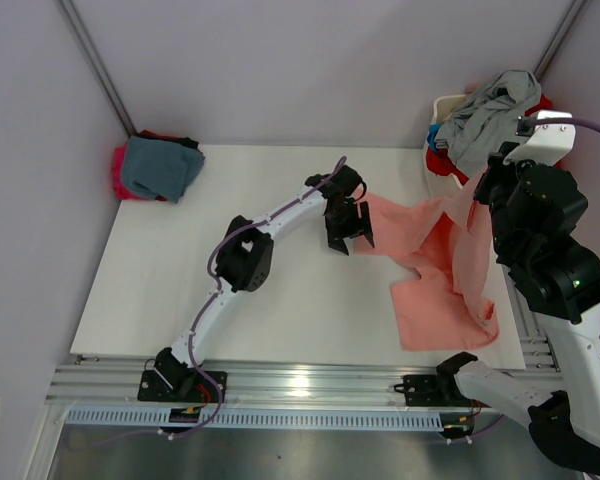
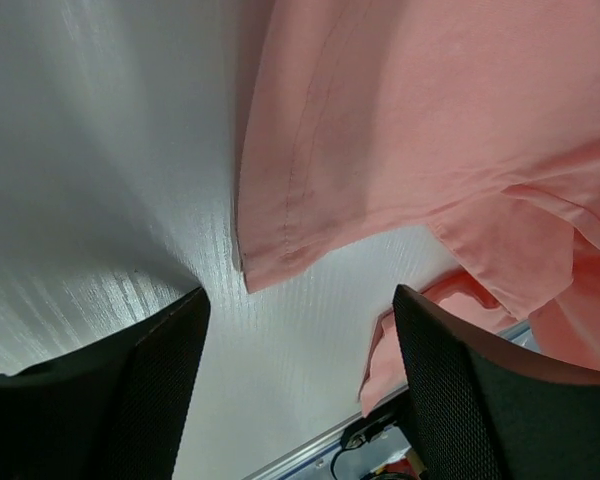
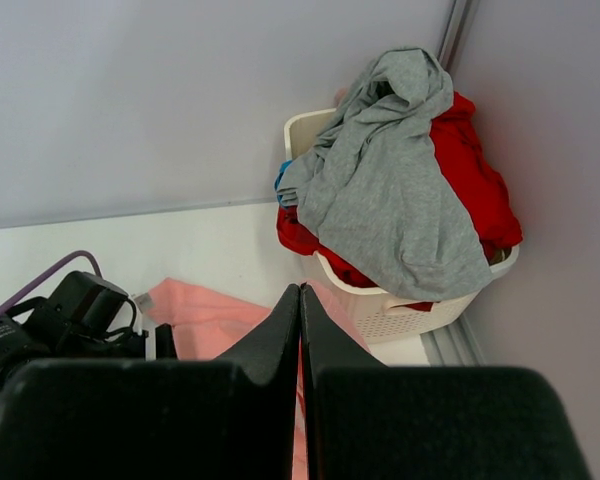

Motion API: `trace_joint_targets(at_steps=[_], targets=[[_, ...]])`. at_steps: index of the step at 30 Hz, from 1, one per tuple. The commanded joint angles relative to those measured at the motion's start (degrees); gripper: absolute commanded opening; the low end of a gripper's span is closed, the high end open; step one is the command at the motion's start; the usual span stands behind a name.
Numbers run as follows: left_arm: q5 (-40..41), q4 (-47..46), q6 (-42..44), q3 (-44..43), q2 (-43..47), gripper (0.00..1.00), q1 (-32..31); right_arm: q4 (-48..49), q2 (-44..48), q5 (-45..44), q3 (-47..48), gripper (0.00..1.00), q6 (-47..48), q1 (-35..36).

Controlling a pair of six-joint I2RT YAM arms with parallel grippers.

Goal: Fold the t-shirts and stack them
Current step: Flatten out the tshirt

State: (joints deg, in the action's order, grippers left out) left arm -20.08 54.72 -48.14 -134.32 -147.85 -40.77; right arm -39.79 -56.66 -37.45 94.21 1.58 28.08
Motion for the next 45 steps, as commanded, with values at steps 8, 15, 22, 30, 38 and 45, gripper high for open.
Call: trace_joint_targets(at_steps=[8,15,22,30,38,45], targets=[[-0.49,2.84,-4.06,-2.69,-0.58,0.52,-0.45,1.56,0.85,0.1,2.55,0.0,1.49,0.4],[-0.84,4.61,-8.28,-5.6,-2.35,0.3,-0.45,1.56,1.03,0.36,3.34,0.0,1.58,0.4],[-1.02,4.52,-8.29,-5.51,-2.27,0.01,-0.45,1.21,1.12,0.98,4.22,0.0,1.49,0.4],[0.03,-0.14,-6.27,3.97,2.83,0.0,-0.27,-0.29,1.73,2.47,3.43,0.0,-0.09,0.49],[1.97,0.57,-2.58,12.04,7.03,0.0,2.01,-1.6,3.49,4.84,-1.39,0.0,-3.51,0.4],[12.59,-20.74,7.61,38.22,32.54,0.0,-0.18,4.63,6.66,0.63,-21.13,0.0,-5.45,0.4]])
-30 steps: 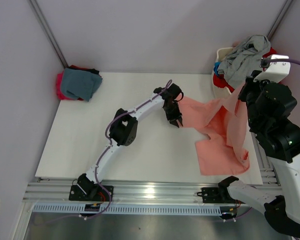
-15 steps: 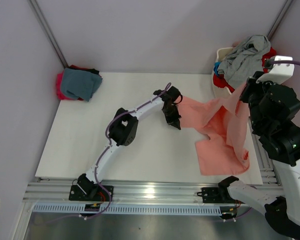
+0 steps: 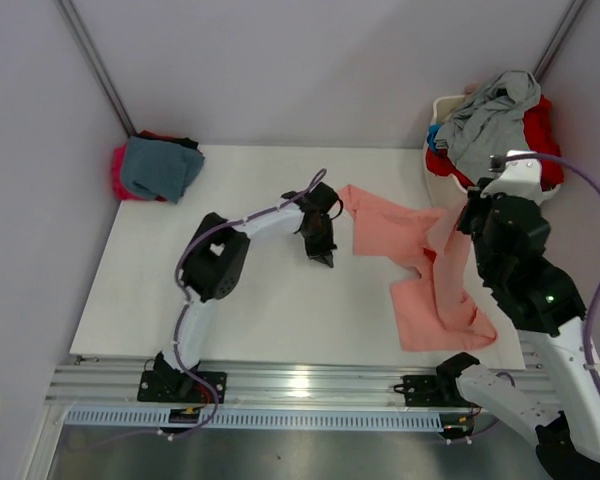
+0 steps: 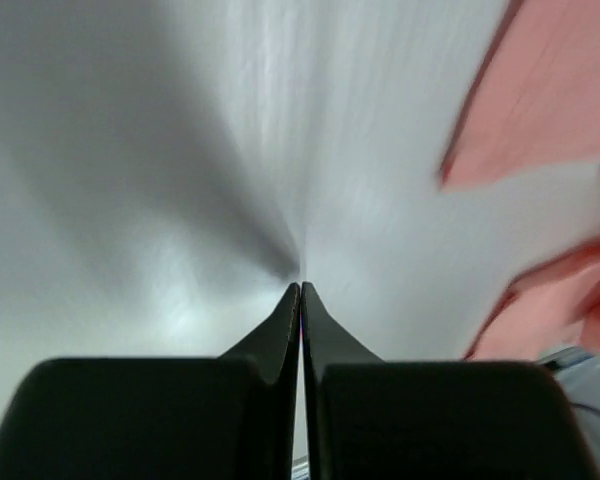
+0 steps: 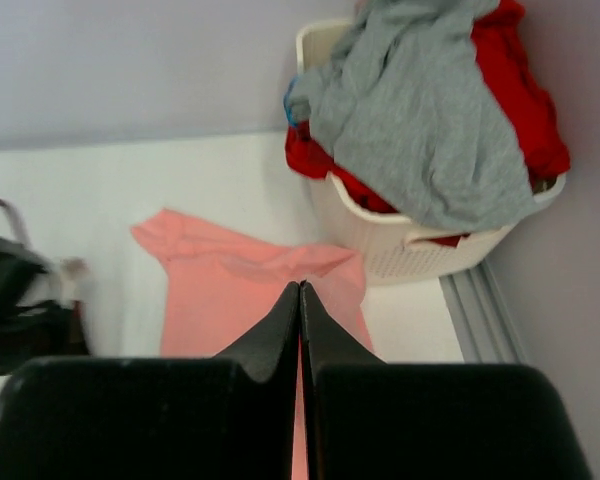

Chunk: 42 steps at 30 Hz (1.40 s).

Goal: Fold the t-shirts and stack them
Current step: Flatten out the tshirt

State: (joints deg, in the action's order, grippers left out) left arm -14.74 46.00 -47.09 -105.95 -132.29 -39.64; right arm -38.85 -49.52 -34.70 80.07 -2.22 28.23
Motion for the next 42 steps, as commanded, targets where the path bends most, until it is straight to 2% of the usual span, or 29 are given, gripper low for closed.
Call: trace_joint_targets(at_steps=[1,2,3,6,10,13,17,18,19,20,21,23,26,34,39,42], targets=[[8.49,-16.86,8.84,17.8,21.85,0.0,-1.67,5.61,-0.67,-2.3,-8.86,0.0,-1.91,0.25],[11.46,-24.65,9.9,21.19,26.6,0.0,-1.93,6.5,-1.02,-2.39,-10.45,0.0,-2.17,0.25],[13.14,-27.77,12.0,27.23,35.52,0.01,-2.37,7.2,-1.89,-2.22,-12.64,0.0,-2.52,0.07],[20.7,-33.94,14.65,39.81,49.96,0.0,-2.46,9.75,-3.82,-1.6,-15.81,0.0,-3.75,0.07],[25.02,-36.24,18.17,47.14,61.94,0.0,-2.64,12.92,-6.64,-1.34,-18.63,0.0,-5.51,0.16],[25.73,-35.72,18.53,51.18,66.45,0.0,-2.64,12.66,-10.15,-1.77,-19.77,0.0,-7.88,0.16],[25.38,-34.84,18.79,54.52,72.85,0.01,-2.64,15.38,-12.36,-2.57,-22.4,0.08,-9.91,0.34],[25.29,-35.1,19.23,54.97,73.83,0.05,-2.64,16.17,-12.53,-2.74,-22.76,0.11,-10.35,0.34],[25.12,-35.19,19.32,55.41,74.8,0.1,-2.64,17.22,-12.88,-2.92,-23.03,0.3,-10.61,0.34],[24.94,-34.84,19.32,55.94,76.37,0.18,-2.64,17.66,-13.93,-3.01,-23.03,0.46,-11.05,0.34],[24.85,-34.57,19.49,56.03,77.09,0.22,-2.64,18.02,-14.64,-2.83,-22.68,0.62,-11.4,0.34],[24.32,-33.96,19.49,56.38,78.75,0.27,-2.64,18.72,-17.18,-2.3,-21.63,0.66,-11.93,0.42],[23.97,-33.61,19.49,57.08,80.17,0.3,-2.64,22.14,-21.13,-0.9,-21.45,0.77,-11.93,0.51],[23.27,-30.88,18.62,58.66,83.33,0.36,-2.64,28.83,-38.27,1.82,-18.29,0.76,-10.35,0.08],[21.42,-28.95,17.38,60.68,87.19,0.39,-2.73,25.33,-51.09,4.73,-12.93,0.73,-14.57,-1.86],[22.29,-27.9,18.35,61.13,91.06,0.4,-2.81,23.04,-54.8,4.82,-9.15,0.72,-15.62,-2.21]])
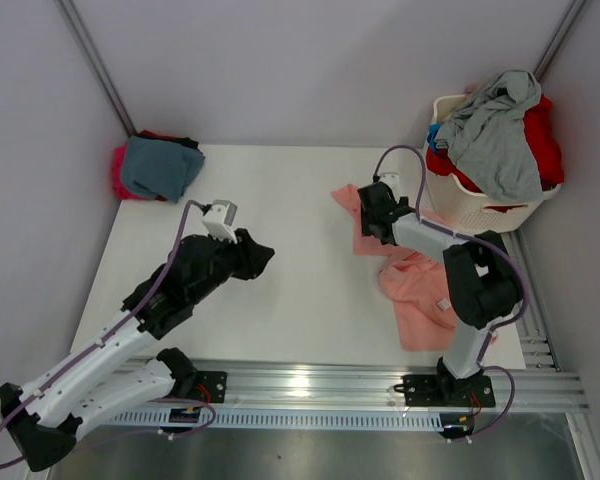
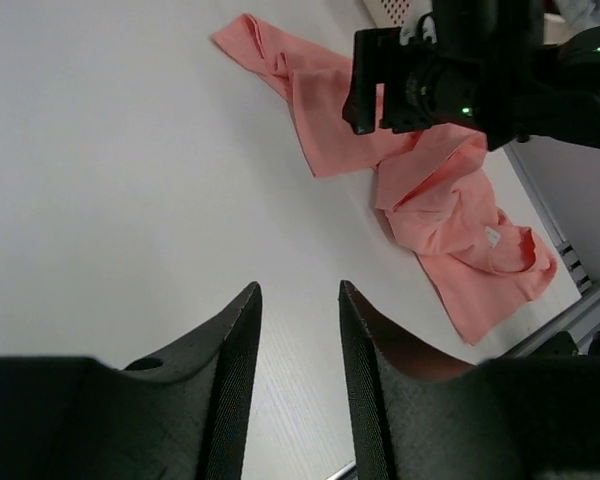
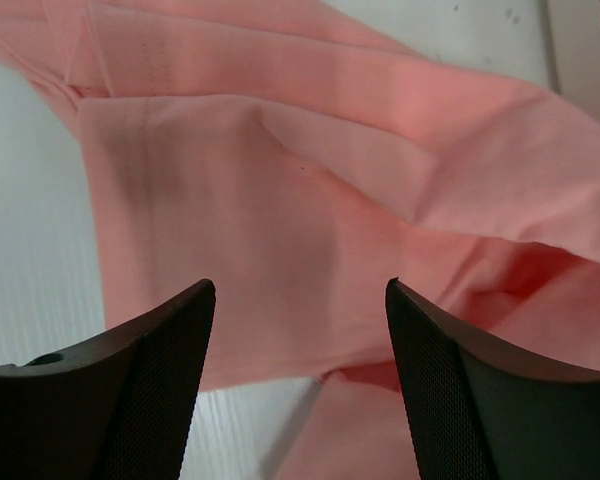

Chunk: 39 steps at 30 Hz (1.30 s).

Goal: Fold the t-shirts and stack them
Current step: Flatten out the tshirt

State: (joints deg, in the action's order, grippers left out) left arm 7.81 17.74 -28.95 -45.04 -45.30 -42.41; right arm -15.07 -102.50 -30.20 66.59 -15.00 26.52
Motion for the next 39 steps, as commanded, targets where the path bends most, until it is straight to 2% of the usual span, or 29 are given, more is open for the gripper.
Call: trace_joint_targets(at_steps=[1,4,8,15,16,18,20,22,26,31,35,39], targets=[[0.18,1.41,0.47,0.39,5.12,0.41,-0.04,-1.01,-3.31,0.49,4.69,0.72,-3.1,-0.59],[1.5,3.7,1.44,0.56,8.2,0.42,-0.04,-1.8,-5.42,3.2,5.48,0.7,-4.77,-1.38],[2.2,5.9,2.14,0.91,10.75,0.43,-0.04,-2.07,-8.32,9.44,5.57,0.57,-6.09,-1.48],[3.08,7.66,4.6,0.48,12.34,0.44,0.05,-3.56,-14.83,20.69,7.68,0.57,-6.18,2.3],[3.08,7.75,4.95,0.21,12.43,0.44,0.05,-3.39,-15.44,24.62,7.59,0.56,-6.79,2.48],[3.0,8.1,5.31,0.04,12.34,0.44,-0.04,-2.43,-16.67,28.33,7.33,0.44,-7.4,2.83],[3.17,8.28,5.57,-0.23,12.16,0.44,-0.04,-1.81,-17.64,35.44,7.41,0.39,-7.84,4.23],[3.52,8.37,5.92,-0.14,12.08,0.45,0.05,-2.68,-19.4,40.88,9.69,0.38,-7.06,7.55],[5.02,8.28,6.01,0.3,12.08,0.45,0.05,-5.67,-20.81,49.08,13.38,0.43,-3.2,14.84],[7.99,9.77,4.79,0.04,10.59,0.45,0.05,-4.79,-20.37,64.35,14.71,0.43,-3.27,20.31],[8.97,11.0,3.73,-0.23,8.65,0.45,0.05,-6.11,-17.21,60.09,14.89,0.46,-1.35,23.83],[8.89,11.71,2.23,-0.49,6.63,0.46,0.05,-8.3,-14.93,51.67,14.19,0.47,-0.03,22.96]])
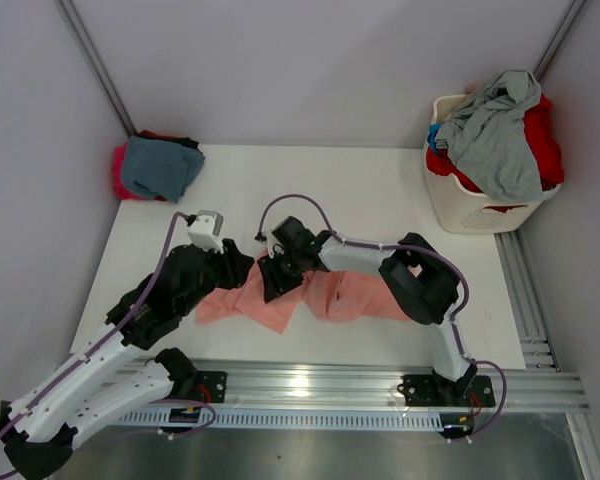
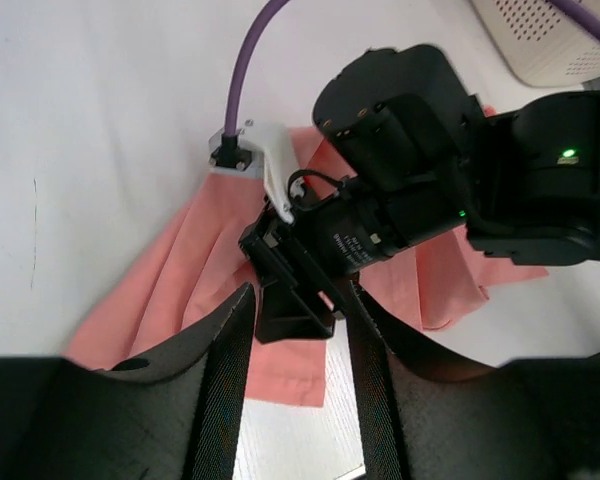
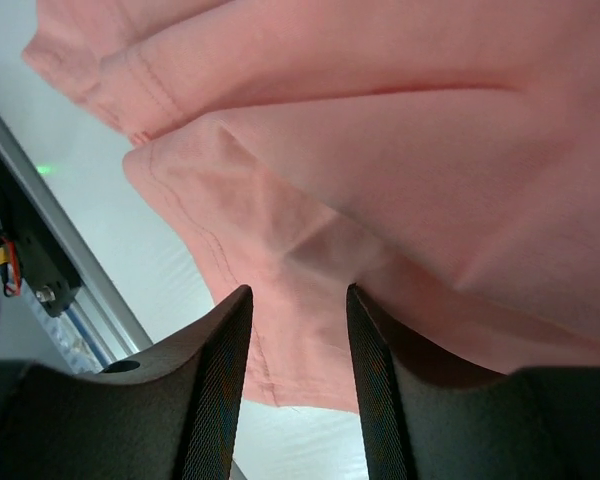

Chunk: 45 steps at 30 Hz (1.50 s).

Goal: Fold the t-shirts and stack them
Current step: Flatten out the tshirt

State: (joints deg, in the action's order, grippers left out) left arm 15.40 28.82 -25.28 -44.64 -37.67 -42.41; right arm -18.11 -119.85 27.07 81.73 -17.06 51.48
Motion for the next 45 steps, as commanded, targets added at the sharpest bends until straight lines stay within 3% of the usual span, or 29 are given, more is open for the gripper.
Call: trace_joint_targets(at_steps=[1,7,12,20,26,32,40,45], targets=[[1.04,0.62,-2.05,-0.88,-1.18,0.46,0.05,-5.01,3.13,-6.58,-1.48,0.47,2.47,-2.18],[-0.37,-0.08,-4.42,0.43,-1.7,0.46,0.05,-3.95,10.68,-13.79,-3.51,0.5,4.57,-1.83],[-4.31,-1.92,-6.8,3.59,-0.57,0.46,-0.04,-2.37,20.78,-16.96,-4.74,0.58,6.94,-1.56],[-12.14,-9.47,-11.89,10.1,0.06,0.43,-0.56,-8.96,29.76,-23.19,-6.32,0.58,4.94,-1.12],[-12.33,-15.36,-14.89,14.49,-7.67,0.44,-9.26,-8.0,37.22,-26.71,-16.77,0.57,-0.16,0.55],[-12.06,-21.52,-16.73,15.99,-17.5,0.44,-12.25,-6.24,41.36,-28.64,-26.26,0.58,-2.62,0.9],[-10.22,-20.56,-16.03,15.11,-25.78,0.45,-14.1,-5.62,46.98,-29.18,-31.55,0.57,-4.3,0.9],[-4.51,-14.59,-16.47,10.39,-34.11,0.45,-15.5,-5.97,49.01,-29.88,-32.16,0.58,-4.39,0.9]])
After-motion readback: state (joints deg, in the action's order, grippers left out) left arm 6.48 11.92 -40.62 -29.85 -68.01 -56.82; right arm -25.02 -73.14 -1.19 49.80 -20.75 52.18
